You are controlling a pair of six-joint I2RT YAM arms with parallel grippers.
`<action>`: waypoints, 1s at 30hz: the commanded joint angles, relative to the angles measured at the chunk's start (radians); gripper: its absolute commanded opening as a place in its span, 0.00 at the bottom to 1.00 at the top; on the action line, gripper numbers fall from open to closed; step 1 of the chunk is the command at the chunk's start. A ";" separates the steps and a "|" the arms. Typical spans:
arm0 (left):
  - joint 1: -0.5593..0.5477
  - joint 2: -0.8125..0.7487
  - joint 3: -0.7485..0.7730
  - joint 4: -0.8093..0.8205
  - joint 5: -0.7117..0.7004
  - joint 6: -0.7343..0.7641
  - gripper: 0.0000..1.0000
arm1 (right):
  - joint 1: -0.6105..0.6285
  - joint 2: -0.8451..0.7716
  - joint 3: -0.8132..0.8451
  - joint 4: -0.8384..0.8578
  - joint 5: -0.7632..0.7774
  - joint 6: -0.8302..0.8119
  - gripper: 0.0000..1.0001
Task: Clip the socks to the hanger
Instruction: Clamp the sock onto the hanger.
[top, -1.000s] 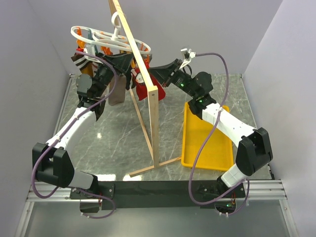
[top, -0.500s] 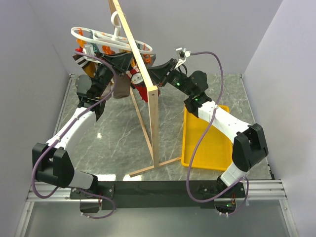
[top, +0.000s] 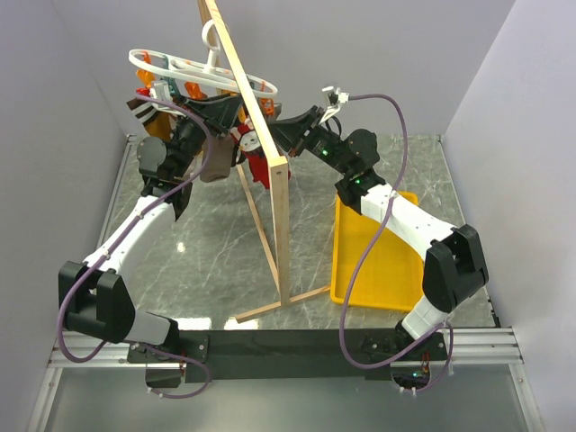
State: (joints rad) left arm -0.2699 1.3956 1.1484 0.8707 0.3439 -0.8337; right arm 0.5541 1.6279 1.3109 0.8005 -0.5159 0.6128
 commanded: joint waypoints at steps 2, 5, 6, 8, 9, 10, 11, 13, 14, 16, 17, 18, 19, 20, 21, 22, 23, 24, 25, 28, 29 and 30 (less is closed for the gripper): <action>0.000 -0.047 0.024 0.086 0.009 0.004 0.14 | 0.009 -0.003 0.036 0.052 0.020 -0.001 0.00; 0.000 -0.053 0.017 0.094 0.003 0.004 0.14 | 0.009 0.001 0.040 0.052 0.022 0.005 0.00; 0.000 -0.056 0.014 0.094 0.001 0.005 0.14 | 0.007 0.001 0.042 0.054 0.025 0.008 0.00; 0.000 -0.056 0.013 0.093 0.001 0.007 0.14 | 0.009 0.001 0.039 0.063 0.030 0.016 0.00; 0.000 -0.060 0.016 0.091 0.003 0.011 0.14 | 0.009 0.000 0.033 0.066 0.033 0.018 0.00; 0.000 -0.060 0.014 0.088 0.004 0.012 0.14 | 0.007 -0.003 0.031 0.071 0.037 0.022 0.00; 0.000 -0.061 0.014 0.090 0.006 0.015 0.14 | 0.007 -0.003 0.028 0.072 0.040 0.027 0.00; 0.000 -0.064 0.013 0.093 0.010 0.013 0.14 | 0.007 -0.003 0.031 0.077 0.043 0.030 0.00; 0.000 -0.064 0.013 0.097 0.013 0.015 0.14 | 0.007 -0.002 0.036 0.074 0.043 0.031 0.00; 0.000 -0.064 0.013 0.100 0.014 0.012 0.14 | 0.009 0.009 0.057 0.060 0.039 0.031 0.00; 0.000 -0.064 0.013 0.100 0.012 0.012 0.14 | 0.009 0.010 0.059 0.055 0.042 0.028 0.00; 0.000 -0.067 0.014 0.102 0.015 0.010 0.14 | 0.009 0.010 0.059 0.051 0.045 0.027 0.00; 0.000 -0.066 0.017 0.100 0.015 0.013 0.14 | 0.007 0.009 0.057 0.043 0.048 0.025 0.00; 0.000 -0.069 0.016 0.097 0.015 0.016 0.14 | 0.007 0.009 0.056 0.040 0.053 0.021 0.00; 0.000 -0.069 0.017 0.094 0.015 0.019 0.14 | 0.007 0.007 0.050 0.042 0.054 0.021 0.00; 0.000 -0.070 0.016 0.094 0.015 0.022 0.14 | 0.009 0.006 0.048 0.048 0.054 0.022 0.00; 0.000 -0.069 0.016 0.094 0.017 0.021 0.14 | 0.009 0.004 0.048 0.048 0.056 0.022 0.00; 0.000 -0.067 0.016 0.093 0.018 0.018 0.14 | 0.007 0.004 0.054 0.048 0.059 0.022 0.00; 0.000 -0.067 0.013 0.102 0.021 0.015 0.14 | 0.007 0.003 0.057 0.046 0.059 0.024 0.00; 0.000 -0.061 0.011 0.109 0.029 0.008 0.14 | 0.009 0.009 0.070 0.049 0.062 0.028 0.00; 0.000 -0.058 0.013 0.109 0.032 0.008 0.14 | 0.007 0.010 0.074 0.049 0.057 0.033 0.00; 0.000 -0.056 0.014 0.109 0.035 0.010 0.14 | 0.007 0.013 0.077 0.051 0.054 0.034 0.00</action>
State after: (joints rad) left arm -0.2699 1.3766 1.1484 0.8753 0.3702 -0.8330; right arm 0.5541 1.6321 1.3247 0.8043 -0.4732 0.6384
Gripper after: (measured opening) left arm 0.305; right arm 0.008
